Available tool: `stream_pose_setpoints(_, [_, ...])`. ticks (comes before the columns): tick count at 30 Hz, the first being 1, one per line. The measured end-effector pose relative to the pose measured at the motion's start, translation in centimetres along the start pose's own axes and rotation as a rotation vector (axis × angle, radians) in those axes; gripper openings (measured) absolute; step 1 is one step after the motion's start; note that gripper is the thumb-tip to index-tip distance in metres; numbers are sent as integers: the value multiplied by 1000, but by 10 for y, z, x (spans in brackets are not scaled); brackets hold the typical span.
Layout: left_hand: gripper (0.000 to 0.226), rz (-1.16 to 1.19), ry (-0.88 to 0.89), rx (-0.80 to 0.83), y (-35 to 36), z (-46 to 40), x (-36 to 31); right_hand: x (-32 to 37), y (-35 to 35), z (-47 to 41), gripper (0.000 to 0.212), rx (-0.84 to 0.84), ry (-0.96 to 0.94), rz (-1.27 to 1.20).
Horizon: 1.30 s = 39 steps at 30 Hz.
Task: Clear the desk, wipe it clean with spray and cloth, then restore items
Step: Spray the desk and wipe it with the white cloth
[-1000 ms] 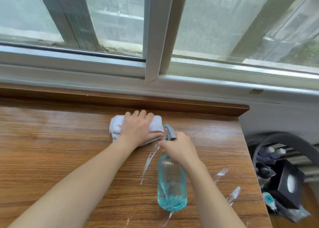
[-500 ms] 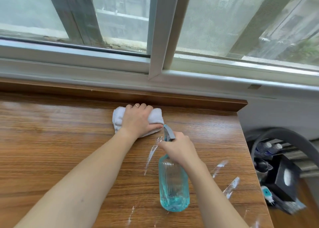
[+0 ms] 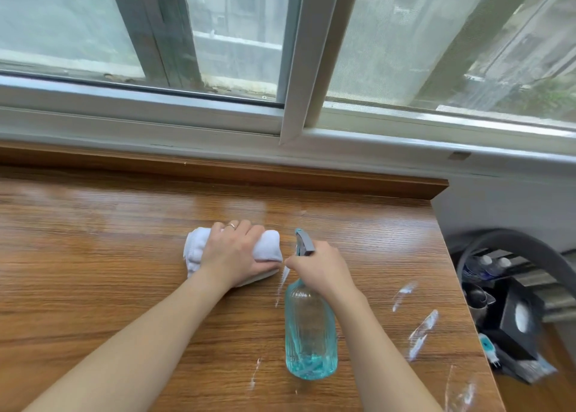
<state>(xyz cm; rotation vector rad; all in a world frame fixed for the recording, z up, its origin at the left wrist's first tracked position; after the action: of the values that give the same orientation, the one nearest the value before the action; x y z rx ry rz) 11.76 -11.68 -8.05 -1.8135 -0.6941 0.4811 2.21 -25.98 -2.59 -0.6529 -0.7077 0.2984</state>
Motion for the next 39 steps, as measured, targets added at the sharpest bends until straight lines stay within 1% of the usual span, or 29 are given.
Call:
stream_pose_setpoints(4, [80, -7, -46, 52, 8, -26, 7, -6, 2, 0, 31, 17, 1, -22])
stream_pose_setpoints(7, [86, -23, -60, 108, 11, -49, 11, -9, 2, 0, 32, 21, -18, -24])
stream_pose_setpoints(9, [90, -43, -85, 156, 15, -61, 13, -10, 1, 1, 31, 23, -40, -24])
stream_pose_setpoints(13, [90, -58, -155, 181, 16, -66, 14, -10, 3, 3, 27, 35, -69, -9])
stream_pose_setpoints(16, [88, -54, -144, 162, 11, -51, 8, -7, 6, 7, 21, 51, -96, 69])
stream_pose_setpoints(18, [85, -46, -118, 129, 6, -33, 0, -7, 6, 13, 20, 43, -104, 101])
stream_pose_setpoints(22, [78, -15, -81, 70, -8, 13, -14, -14, 5, 33, 24, 52, -47, 44])
stream_pose_setpoints(26, [79, -4, -60, 23, -24, 63, -25, -24, 14, 56, 25, 52, 19, -16])
stream_pose_setpoints(29, [79, -1, -60, 5, -33, 93, -32, -29, 25, 76, 26, 49, 30, -19])
stream_pose_setpoints(33, [79, 8, -77, -1, -39, 98, -33, -38, 37, 99, 25, 45, 45, -6])
stream_pose_setpoints(39, [82, 9, -15, 73, -29, 85, -27, -61, 50, 120, 33, 71, 86, -63])
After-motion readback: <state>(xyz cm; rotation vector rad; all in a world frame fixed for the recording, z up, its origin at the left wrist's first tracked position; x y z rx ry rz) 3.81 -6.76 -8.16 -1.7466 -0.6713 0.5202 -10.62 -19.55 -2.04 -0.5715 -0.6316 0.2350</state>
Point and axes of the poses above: each hand's wrist, its own z-axis away from the middle knuckle, its own y-axis out of the palm, x = y × z, the point moved 6 cm from there along -z, towards the middle knuckle, and after that the axes turned 6 degrees about y, right-handed, at the moved point
